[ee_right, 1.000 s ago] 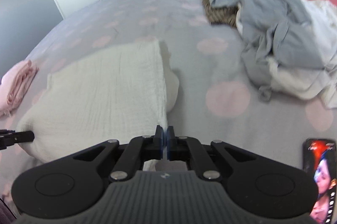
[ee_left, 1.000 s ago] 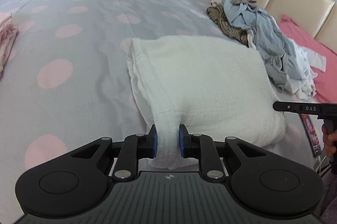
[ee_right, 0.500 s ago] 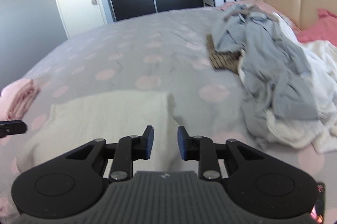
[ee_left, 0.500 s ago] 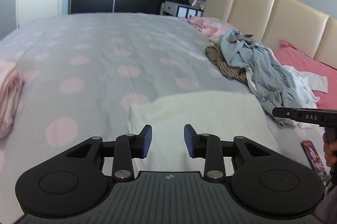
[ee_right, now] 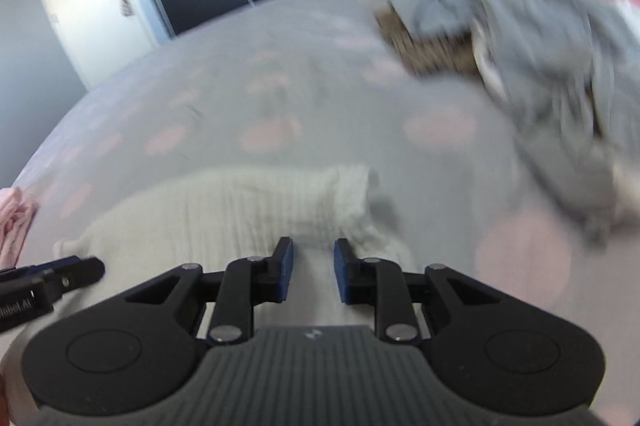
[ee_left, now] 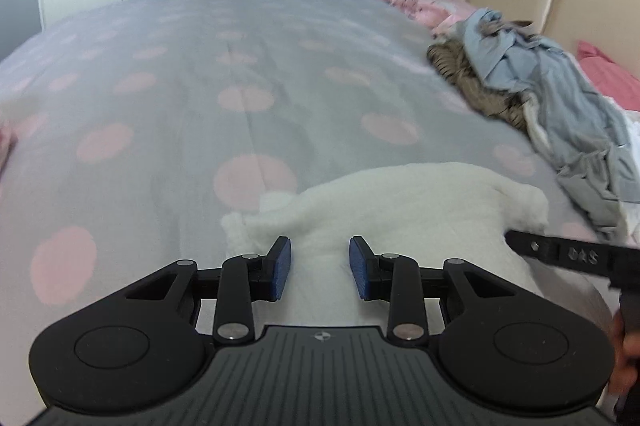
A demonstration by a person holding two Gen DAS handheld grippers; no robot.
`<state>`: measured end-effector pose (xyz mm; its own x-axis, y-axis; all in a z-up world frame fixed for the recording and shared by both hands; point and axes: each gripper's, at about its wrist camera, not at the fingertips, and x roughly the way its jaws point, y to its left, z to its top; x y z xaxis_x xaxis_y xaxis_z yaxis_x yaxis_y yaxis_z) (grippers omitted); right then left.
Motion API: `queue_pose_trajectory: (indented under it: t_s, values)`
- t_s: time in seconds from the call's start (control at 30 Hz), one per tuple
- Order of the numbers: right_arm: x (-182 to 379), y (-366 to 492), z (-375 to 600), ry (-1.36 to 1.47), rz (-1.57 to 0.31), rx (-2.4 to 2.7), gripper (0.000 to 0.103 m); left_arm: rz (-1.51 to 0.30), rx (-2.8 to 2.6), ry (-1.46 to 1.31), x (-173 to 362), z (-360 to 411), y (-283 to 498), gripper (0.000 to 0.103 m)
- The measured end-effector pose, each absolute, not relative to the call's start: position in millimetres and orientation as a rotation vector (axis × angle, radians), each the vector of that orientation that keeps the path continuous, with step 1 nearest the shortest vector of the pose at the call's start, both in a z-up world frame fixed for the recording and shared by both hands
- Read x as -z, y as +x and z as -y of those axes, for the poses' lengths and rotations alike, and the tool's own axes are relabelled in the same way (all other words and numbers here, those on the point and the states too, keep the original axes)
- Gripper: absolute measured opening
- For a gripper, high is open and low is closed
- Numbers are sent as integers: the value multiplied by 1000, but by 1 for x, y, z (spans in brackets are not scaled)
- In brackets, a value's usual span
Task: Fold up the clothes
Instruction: 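Lower the folded white garment onto the bed and open both tools, then grasp the folded white bundle's edge with both tools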
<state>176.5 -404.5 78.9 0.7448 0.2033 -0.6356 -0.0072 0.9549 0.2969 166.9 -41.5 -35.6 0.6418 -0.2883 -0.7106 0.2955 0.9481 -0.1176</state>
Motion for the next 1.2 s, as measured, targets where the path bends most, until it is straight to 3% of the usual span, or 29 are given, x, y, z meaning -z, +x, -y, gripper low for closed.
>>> queue_pose_trajectory:
  t_s: [0.37,0.47,0.53,0.7,0.83,1.03,1.2]
  values:
    - [-81,166,416,270,-696,-169,24,-752,331,42,28,34,154,44]
    - [-98,152,409,184,-652,-133,30,-691,332,95,8,36,136,43]
    - [-109,140,407,165,-616,-150,43,-651,360,141,-3,40,117,43]
    - [-127,110,396,89,-581,-210,45,-638,438,211,-16,49,75,43]
    - [-132,87,385,48,-601,-233,56,-631,467,261,-19,48,48,43]
    - [-134,53,369,-25,-607,-289,54,-672,458,266,-6,36,31,43]
    - [-104,57,366,-26,-769,-303,52,-808,424,200,19,22,47,44]
